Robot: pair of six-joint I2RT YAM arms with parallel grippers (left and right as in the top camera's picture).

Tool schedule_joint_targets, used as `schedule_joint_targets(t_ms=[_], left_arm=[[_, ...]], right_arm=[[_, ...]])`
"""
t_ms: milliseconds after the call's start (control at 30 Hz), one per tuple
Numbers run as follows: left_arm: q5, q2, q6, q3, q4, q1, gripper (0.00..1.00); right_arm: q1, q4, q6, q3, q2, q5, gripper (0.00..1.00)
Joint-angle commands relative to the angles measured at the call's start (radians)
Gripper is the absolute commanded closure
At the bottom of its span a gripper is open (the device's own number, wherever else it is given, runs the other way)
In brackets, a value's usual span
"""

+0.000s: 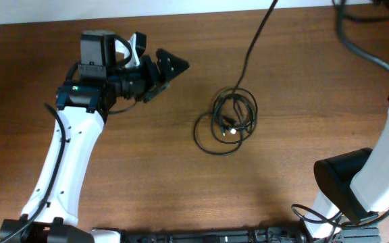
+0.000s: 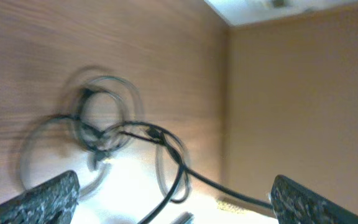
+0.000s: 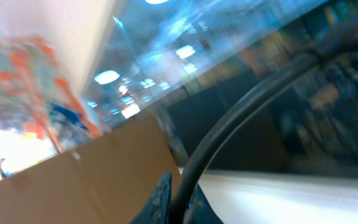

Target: Untangle cables

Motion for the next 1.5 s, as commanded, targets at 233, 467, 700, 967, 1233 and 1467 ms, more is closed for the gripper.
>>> schedule_joint_targets(t_ms=[233, 467, 700, 967, 1233, 1467], left_arm=[[0.089, -0.003, 0.085, 0.000, 0.044, -0.028, 0.13], [-0.045, -0.003, 0.512, 0.000, 0.010, -0.176, 0.01], [-0.187, -0.003, 0.705, 0.000, 0.008, -0.288, 0.01], [-0.232, -0.003, 0.772, 0.000, 0.083, -0.307, 0.01], [-0.232, -0.003, 0.770, 0.000, 0.097, -0.374, 0.29], [-0.232, -0.003, 0.770, 0.000, 0.097, -0.384, 0.67]], right_arm=[[-0.001, -0.070, 0.076, -0.016, 0.008, -0.024, 0.96], [-0.001, -0.069, 0.155, -0.092, 0.010, -0.024, 0.96], [-0.004, 0.010, 0.192, -0.105, 0.010, -0.024, 0.96], [-0.002, 0.018, 0.311, -0.105, 0.010, -0.069, 0.96], [-0.002, 0.018, 0.328, -0.105, 0.010, -0.069, 0.96], [-0.006, 0.017, 0.325, -0.105, 0.010, -0.069, 0.96]])
